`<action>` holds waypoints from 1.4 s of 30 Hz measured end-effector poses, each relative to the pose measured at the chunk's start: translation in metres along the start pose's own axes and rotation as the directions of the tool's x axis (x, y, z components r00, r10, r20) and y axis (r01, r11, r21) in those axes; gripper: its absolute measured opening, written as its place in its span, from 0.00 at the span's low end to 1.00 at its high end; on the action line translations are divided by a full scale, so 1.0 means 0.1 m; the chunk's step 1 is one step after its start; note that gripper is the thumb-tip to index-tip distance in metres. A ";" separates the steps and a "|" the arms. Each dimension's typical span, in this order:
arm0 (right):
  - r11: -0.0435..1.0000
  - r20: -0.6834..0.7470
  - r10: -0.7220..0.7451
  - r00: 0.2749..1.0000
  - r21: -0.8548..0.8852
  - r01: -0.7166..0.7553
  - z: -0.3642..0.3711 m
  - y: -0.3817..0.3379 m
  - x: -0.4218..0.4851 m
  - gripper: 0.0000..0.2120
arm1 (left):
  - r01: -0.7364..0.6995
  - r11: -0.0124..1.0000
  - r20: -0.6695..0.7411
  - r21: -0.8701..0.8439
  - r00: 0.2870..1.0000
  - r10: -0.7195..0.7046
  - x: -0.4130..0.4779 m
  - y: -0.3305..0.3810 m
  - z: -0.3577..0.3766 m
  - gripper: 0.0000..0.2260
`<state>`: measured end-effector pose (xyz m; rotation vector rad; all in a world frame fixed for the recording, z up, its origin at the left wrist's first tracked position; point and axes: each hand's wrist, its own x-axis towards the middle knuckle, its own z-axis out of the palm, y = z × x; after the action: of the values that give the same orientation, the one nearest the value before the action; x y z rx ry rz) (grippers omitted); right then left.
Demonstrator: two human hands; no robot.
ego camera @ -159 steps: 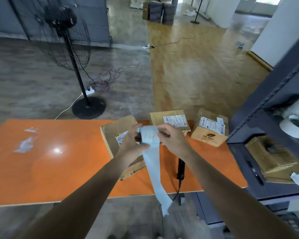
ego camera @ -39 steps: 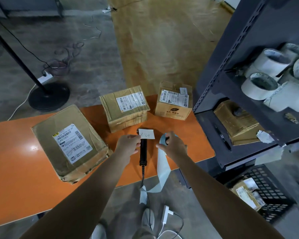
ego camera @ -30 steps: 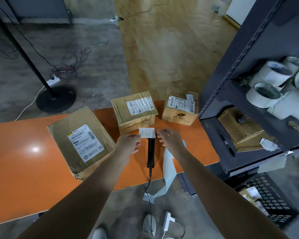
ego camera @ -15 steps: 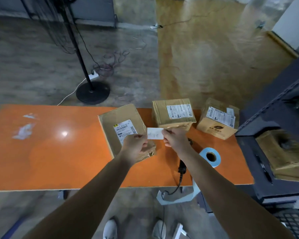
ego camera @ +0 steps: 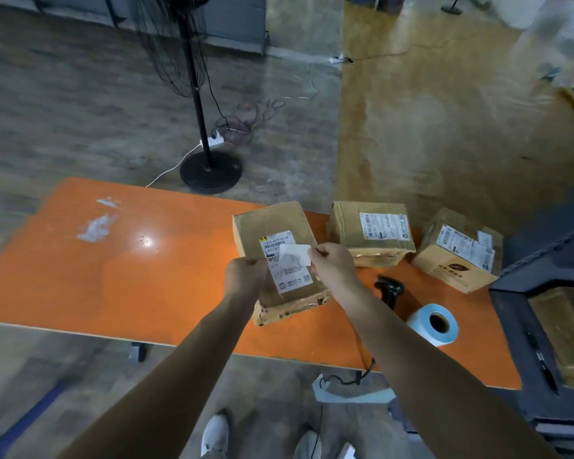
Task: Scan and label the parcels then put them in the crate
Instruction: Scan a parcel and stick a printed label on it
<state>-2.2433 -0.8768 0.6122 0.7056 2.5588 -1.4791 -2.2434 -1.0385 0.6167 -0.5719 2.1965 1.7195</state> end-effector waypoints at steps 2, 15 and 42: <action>0.998 0.077 0.002 0.997 -0.060 0.002 0.03 0.02 0.02 0.13 | -0.072 0.992 -0.013 0.099 0.997 0.074 0.02 -0.03 -0.07 0.07; 0.924 0.174 -0.027 0.984 -0.373 0.091 0.31 0.13 0.10 0.18 | -0.435 0.524 0.267 0.732 0.891 0.367 0.06 -0.37 -0.02 0.20; 0.651 0.014 0.033 0.999 -0.759 -0.011 0.25 0.05 0.17 0.28 | -0.495 0.288 0.361 0.820 0.837 0.413 0.07 -0.48 -0.05 0.17</action>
<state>-2.2595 -0.8899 0.5902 0.5509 2.7522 -0.2644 -2.2262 -1.0547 0.5736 0.4697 2.9141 0.3806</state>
